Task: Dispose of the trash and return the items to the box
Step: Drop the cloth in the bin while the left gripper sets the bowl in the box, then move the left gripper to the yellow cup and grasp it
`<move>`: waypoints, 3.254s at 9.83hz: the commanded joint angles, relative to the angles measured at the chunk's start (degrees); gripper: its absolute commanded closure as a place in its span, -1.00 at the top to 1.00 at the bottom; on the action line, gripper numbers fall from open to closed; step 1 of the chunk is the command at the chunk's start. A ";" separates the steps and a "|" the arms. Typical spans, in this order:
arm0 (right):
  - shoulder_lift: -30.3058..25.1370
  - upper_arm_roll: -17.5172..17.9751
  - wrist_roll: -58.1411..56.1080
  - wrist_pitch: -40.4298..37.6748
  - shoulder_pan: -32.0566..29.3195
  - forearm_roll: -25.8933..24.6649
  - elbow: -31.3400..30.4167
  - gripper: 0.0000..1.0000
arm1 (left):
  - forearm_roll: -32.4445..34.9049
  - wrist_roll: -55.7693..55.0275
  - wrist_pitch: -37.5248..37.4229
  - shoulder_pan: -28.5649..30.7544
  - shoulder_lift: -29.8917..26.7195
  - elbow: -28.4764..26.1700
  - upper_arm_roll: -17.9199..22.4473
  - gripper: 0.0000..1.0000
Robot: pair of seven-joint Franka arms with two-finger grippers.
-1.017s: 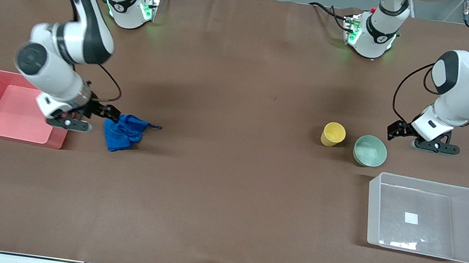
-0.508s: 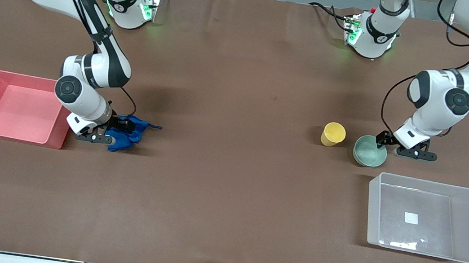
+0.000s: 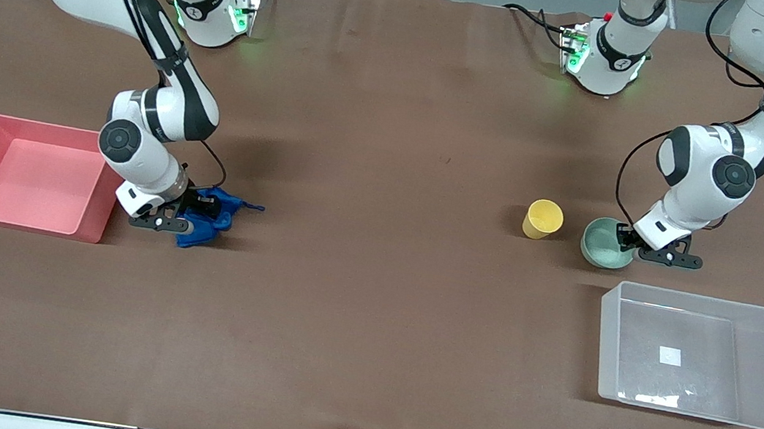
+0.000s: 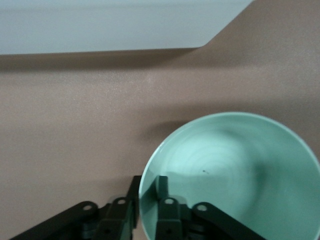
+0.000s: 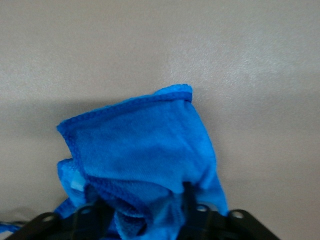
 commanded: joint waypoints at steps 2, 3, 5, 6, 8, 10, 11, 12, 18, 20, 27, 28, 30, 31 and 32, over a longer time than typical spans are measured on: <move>-0.88 0.27 0.56 -6.17 0.00 -0.65 2.91 -0.99 | 0.04 0.48 -11.05 -0.03 -10.14 -1.00 0.02 -1.00; -1.75 0.36 1.61 -15.45 0.09 -0.56 7.20 -0.99 | 0.04 0.65 -18.09 -0.03 -15.33 -0.04 0.02 -1.00; -4.20 0.36 2.41 -33.74 -0.17 -0.12 17.47 -0.99 | 0.04 0.74 -29.97 -0.04 -17.32 9.40 0.11 -1.00; -6.48 0.27 2.24 -40.61 -0.87 -0.03 21.53 -0.98 | -0.05 1.96 -32.90 0.05 -13.66 16.69 1.24 -1.00; -10.18 -0.51 0.75 -53.19 -3.85 -0.03 29.88 -0.98 | -3.80 6.95 -33.72 0.05 -2.26 30.93 3.88 -1.00; -13.26 -7.50 -11.31 -53.78 -5.71 -0.91 28.70 -0.98 | -9.44 10.92 -33.81 0.05 10.05 45.44 5.99 -1.00; -13.01 -12.94 -18.69 -52.56 -5.80 -1.17 28.25 -0.98 | -10.33 12.68 -33.81 0.14 14.54 49.24 6.87 -1.00; -12.66 -16.83 -23.90 -49.94 -5.89 -1.17 26.25 -0.98 | -13.81 16.70 -33.54 0.84 17.81 50.06 8.36 -1.00; -4.76 -20.65 -32.73 -17.94 -9.31 -0.73 6.64 -0.95 | -24.84 25.35 -28.80 0.93 26.27 50.95 10.66 -0.97; -2.65 -20.65 -35.90 -15.72 -10.19 -0.47 6.36 -0.25 | -24.92 25.44 -27.66 0.93 26.89 49.81 10.66 -0.95; -13.51 -15.50 -19.62 -44.22 -8.43 0.85 24.95 1.00 | -23.70 25.00 -28.06 0.50 19.99 49.72 10.39 1.00; -15.62 -12.15 -12.34 -48.63 -8.87 0.85 28.30 1.00 | -22.39 24.04 -32.44 -0.20 16.90 49.63 10.31 1.00; -21.68 -8.18 -5.25 -53.58 -8.88 0.85 31.13 1.00 | -15.91 18.18 -36.69 -0.56 9.53 46.58 6.64 1.00; -23.62 -8.25 -5.67 -58.21 -9.31 1.54 33.41 1.00 | -10.82 12.49 -36.71 -0.48 4.97 41.86 3.13 1.00; -25.90 -9.04 -7.41 -62.87 -9.32 2.51 35.35 1.00 | -6.25 7.47 -36.62 -0.21 1.18 37.54 -0.64 1.00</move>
